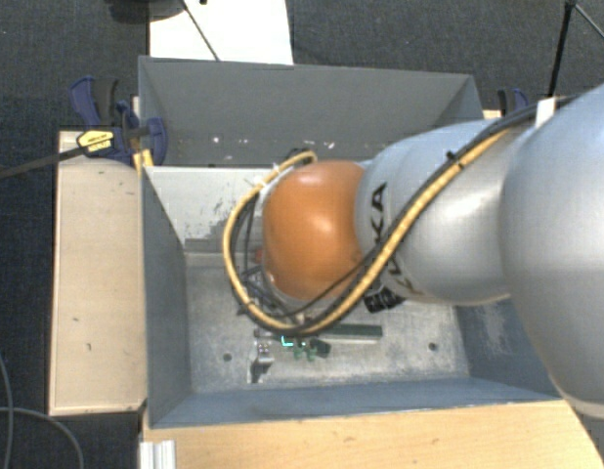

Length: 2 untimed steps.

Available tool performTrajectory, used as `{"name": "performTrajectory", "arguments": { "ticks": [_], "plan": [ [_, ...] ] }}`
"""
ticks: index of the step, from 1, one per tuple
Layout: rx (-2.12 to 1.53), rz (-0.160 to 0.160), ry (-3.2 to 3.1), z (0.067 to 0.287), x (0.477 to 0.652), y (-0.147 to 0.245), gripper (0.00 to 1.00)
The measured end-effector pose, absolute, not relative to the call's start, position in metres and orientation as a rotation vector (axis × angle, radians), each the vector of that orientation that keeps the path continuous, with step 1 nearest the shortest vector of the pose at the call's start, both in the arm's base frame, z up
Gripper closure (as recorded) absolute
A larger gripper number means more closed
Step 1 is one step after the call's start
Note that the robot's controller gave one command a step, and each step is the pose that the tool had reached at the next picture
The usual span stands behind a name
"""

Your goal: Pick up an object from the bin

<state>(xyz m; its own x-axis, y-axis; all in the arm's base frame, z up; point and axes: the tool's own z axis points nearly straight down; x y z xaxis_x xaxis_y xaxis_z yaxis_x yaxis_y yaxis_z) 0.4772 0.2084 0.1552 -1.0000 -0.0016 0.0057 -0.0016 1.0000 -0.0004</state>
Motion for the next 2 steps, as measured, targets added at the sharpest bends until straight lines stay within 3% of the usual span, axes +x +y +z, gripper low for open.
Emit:
{"name": "performTrajectory", "arguments": {
  "ticks": [1, 2],
  "plan": [
    [-0.003, -0.002, -3.143, 0.158, 0.479, 0.208, 0.0],
    [0.159, -0.006, -3.14, 0.152, 0.503, 0.184, 0.0]
  ]
}}
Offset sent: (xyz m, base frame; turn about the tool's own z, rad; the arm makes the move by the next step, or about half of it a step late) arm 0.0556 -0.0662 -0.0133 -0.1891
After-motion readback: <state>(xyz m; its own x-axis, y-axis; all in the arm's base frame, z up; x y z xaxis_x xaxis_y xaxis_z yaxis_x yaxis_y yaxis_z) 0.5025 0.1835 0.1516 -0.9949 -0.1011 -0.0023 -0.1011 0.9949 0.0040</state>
